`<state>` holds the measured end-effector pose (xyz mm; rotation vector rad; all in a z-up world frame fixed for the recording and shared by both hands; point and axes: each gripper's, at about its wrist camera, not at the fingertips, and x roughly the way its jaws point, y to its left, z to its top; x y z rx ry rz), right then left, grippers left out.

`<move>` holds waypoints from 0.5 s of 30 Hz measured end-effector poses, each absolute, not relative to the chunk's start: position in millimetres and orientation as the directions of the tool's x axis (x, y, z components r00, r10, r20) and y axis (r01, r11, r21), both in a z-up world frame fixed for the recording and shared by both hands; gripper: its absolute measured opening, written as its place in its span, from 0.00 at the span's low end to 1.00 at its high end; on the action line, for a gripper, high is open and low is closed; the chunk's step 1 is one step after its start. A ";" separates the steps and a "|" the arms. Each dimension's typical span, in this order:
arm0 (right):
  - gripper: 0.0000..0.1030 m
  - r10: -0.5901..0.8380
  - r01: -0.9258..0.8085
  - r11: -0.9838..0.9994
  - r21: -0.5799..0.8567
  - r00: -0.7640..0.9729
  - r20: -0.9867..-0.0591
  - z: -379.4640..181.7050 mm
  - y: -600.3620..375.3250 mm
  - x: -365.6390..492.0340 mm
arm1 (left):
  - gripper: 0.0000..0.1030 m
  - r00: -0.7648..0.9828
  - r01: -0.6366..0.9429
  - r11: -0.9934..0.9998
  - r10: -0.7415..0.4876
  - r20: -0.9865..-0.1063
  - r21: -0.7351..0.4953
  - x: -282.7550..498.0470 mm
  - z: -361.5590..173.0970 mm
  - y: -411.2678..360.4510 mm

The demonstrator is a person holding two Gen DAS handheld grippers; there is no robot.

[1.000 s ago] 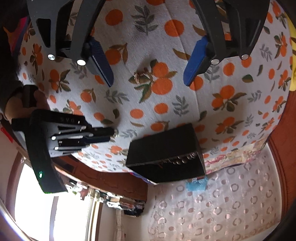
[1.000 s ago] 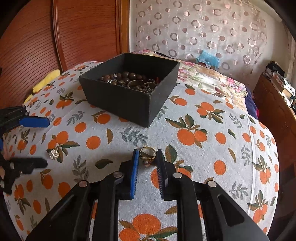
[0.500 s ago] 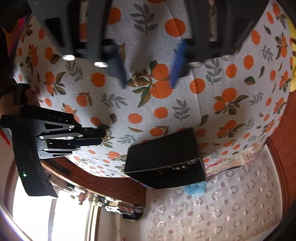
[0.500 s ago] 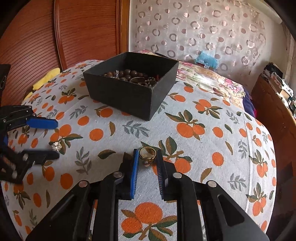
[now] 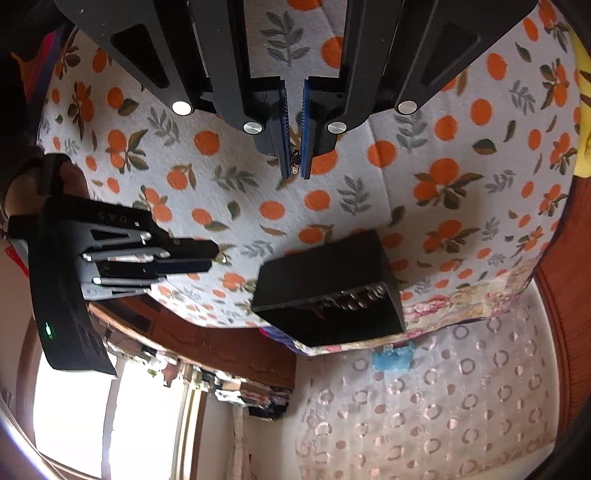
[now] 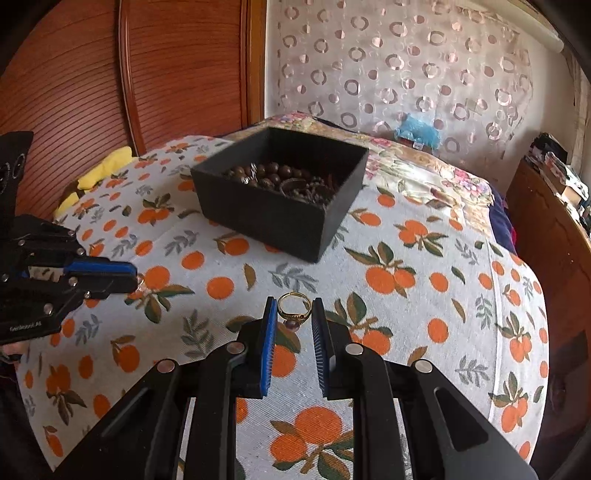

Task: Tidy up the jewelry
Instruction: 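Close the left tool on the small trinket while the right tool grasps the gold ring, then carry the trinket in the left tool over the box while the right tool carries the ring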

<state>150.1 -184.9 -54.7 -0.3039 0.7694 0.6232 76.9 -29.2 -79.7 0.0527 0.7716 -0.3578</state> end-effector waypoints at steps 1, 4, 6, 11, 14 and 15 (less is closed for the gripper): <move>0.20 0.412 -0.625 0.780 -0.035 0.555 -0.723 -53.3 -184.2 149.7 | 0.04 0.666 0.330 0.940 -0.296 -0.685 -0.086 77.5 -76.6 -26.4; 0.20 0.421 -0.627 0.778 -0.034 0.561 -0.713 -47.2 -181.7 150.1 | 0.04 0.683 0.317 0.945 -0.290 -0.670 -0.087 79.8 -68.8 -18.6; 0.20 0.424 -0.627 0.778 -0.035 0.567 -0.706 -42.4 -179.2 152.5 | 0.04 0.693 0.310 0.947 -0.286 -0.662 -0.085 81.9 -63.8 -14.6; 0.20 0.433 -0.623 0.782 -0.034 0.582 -0.689 -30.7 -171.9 163.2 | 0.04 0.712 0.306 0.949 -0.279 -0.644 -0.072 92.0 -51.4 -8.1; 0.20 0.432 -0.614 0.788 -0.043 0.603 -0.671 -23.2 -165.5 170.6 | 0.04 0.721 0.302 0.951 -0.270 -0.638 -0.062 101.2 -47.1 -5.4; 0.20 0.440 -0.613 0.790 -0.032 0.603 -0.666 -20.7 -164.4 174.2 | 0.04 0.722 0.301 0.952 -0.271 -0.636 -0.064 103.9 -46.0 -4.5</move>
